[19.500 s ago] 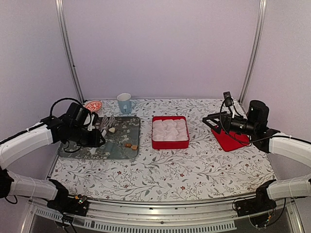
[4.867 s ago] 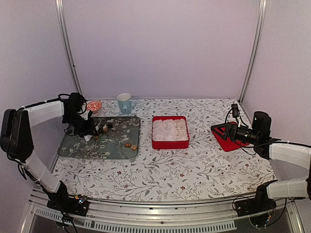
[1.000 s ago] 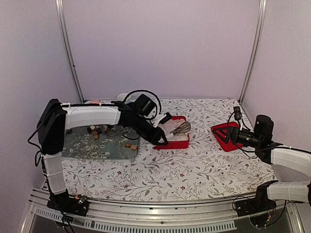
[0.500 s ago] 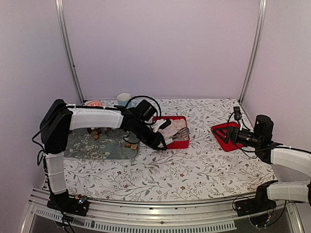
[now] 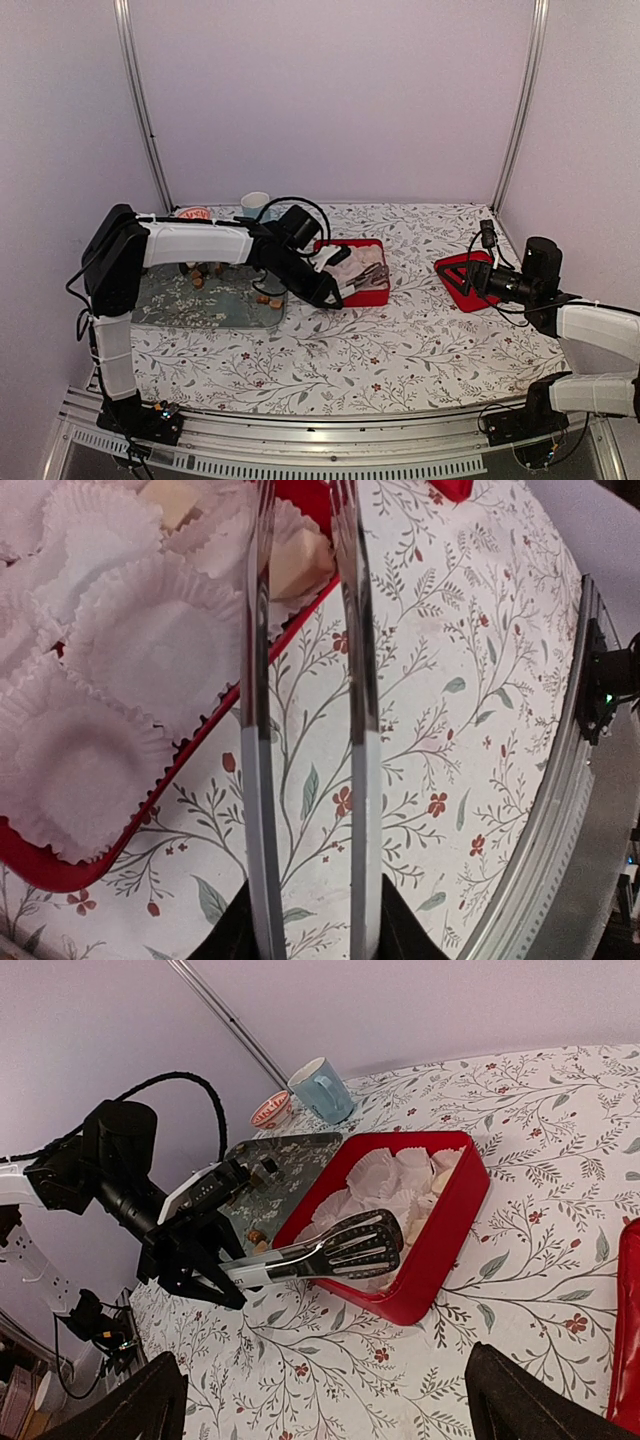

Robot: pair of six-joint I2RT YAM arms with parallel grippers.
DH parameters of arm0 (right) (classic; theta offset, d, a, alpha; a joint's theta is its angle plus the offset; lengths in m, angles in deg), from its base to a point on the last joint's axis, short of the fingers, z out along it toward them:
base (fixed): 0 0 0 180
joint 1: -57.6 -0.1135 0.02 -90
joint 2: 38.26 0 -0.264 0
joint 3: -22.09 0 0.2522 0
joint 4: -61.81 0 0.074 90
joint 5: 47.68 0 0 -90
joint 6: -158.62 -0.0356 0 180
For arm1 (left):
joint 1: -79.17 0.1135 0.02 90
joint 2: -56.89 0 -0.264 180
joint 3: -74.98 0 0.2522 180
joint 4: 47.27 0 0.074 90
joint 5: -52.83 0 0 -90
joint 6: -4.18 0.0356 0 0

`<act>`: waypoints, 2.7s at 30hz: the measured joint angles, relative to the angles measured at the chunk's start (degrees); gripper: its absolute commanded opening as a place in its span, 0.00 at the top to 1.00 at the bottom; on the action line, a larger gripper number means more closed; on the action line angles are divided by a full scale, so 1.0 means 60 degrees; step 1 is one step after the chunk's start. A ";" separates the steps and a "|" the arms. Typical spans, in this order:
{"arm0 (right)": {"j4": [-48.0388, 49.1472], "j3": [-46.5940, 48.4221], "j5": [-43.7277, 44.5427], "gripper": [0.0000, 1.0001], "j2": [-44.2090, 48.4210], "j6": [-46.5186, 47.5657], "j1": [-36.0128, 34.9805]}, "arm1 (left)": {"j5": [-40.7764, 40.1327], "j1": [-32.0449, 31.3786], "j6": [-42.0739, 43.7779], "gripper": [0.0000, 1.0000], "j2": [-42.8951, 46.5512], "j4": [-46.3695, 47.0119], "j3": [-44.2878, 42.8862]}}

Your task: Pack the chocolate

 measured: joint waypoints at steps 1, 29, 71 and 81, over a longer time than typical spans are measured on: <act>0.0004 0.0000 0.0000 0.01 0.0000 0.0000 0.0000 | 0.0000 0.0011 0.0000 0.70 0.0000 0.0000 0.0004; -0.0069 0.0084 -0.0131 0.01 -0.0157 0.0007 0.0000 | -0.1606 0.2962 -0.0317 0.64 0.4827 -0.0812 0.2936; -0.0229 0.0084 -0.0149 0.01 -0.0510 0.0222 0.0000 | -0.2827 0.5661 0.0142 0.71 0.3147 -0.2597 0.3016; -0.0229 0.0084 -0.0149 0.01 -0.0510 0.0222 0.0000 | -0.3078 0.5555 0.0182 0.78 0.3038 -0.2827 0.2670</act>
